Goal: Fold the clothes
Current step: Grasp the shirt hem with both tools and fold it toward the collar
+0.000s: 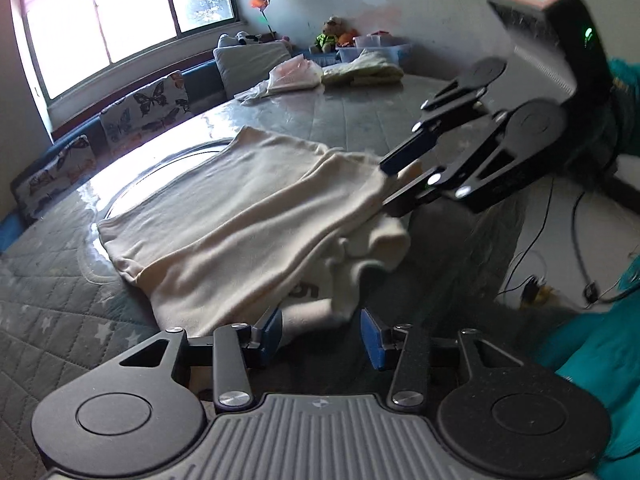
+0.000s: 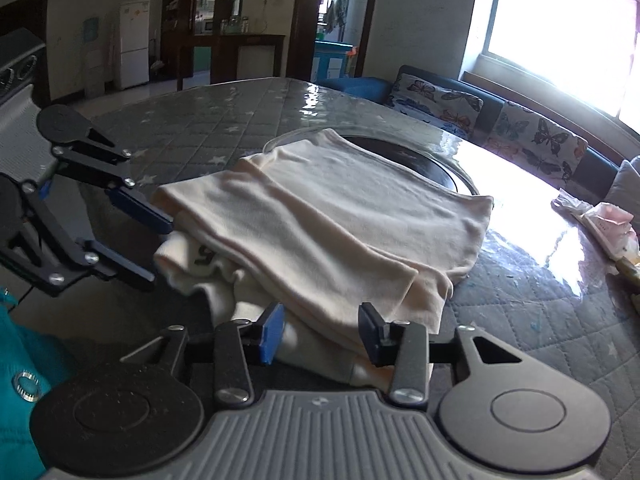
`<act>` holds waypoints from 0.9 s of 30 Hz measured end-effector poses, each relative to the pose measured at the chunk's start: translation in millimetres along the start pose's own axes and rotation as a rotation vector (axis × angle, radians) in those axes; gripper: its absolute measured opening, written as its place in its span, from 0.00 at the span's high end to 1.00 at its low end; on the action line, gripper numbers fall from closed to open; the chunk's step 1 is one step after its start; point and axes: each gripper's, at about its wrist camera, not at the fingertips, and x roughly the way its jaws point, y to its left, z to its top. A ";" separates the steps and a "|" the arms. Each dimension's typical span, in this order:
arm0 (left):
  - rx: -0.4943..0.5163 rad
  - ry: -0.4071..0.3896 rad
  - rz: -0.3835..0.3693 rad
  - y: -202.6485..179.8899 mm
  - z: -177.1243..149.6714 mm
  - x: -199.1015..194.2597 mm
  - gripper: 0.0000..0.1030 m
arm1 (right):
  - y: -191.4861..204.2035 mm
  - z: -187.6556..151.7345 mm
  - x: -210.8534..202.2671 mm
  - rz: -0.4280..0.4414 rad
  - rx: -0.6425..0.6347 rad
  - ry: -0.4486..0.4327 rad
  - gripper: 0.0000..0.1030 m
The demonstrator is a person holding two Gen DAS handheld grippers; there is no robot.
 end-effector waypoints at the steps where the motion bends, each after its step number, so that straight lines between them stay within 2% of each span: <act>1: 0.002 -0.003 0.011 0.0 -0.4 1.4 0.55 | 1.3 -0.8 -1.4 0.001 -0.009 0.002 0.58; 3: 0.006 -0.011 0.032 0.3 -0.7 4.5 0.55 | 5.0 -2.4 -4.1 0.005 -0.031 0.007 0.54; 5: 0.009 -0.017 0.039 0.0 -1.0 6.7 0.59 | 7.7 -4.0 -6.2 0.006 -0.055 0.012 0.51; 7: 0.012 -0.029 0.043 -0.3 -0.9 6.4 0.76 | 9.4 -5.2 -7.6 0.007 -0.075 0.018 0.50; 10: -0.001 -0.046 0.052 1.8 1.5 4.1 0.85 | 12.6 -7.9 -9.1 0.007 -0.103 0.021 0.46; 14: -0.070 -0.073 0.069 16.6 11.3 2.2 0.86 | 19.7 -11.2 -8.9 0.016 -0.161 0.002 0.38; 22: -0.149 -0.097 0.047 41.6 29.4 10.7 0.86 | 29.4 -9.5 10.8 0.009 -0.248 -0.046 0.36; 25: -0.184 -0.093 0.033 49.4 31.4 14.5 0.86 | 25.9 -5.8 20.1 0.008 -0.233 -0.056 0.41; 27: -0.203 -0.091 0.019 53.0 30.8 15.1 0.85 | 21.7 -2.1 25.6 0.005 -0.211 -0.053 0.53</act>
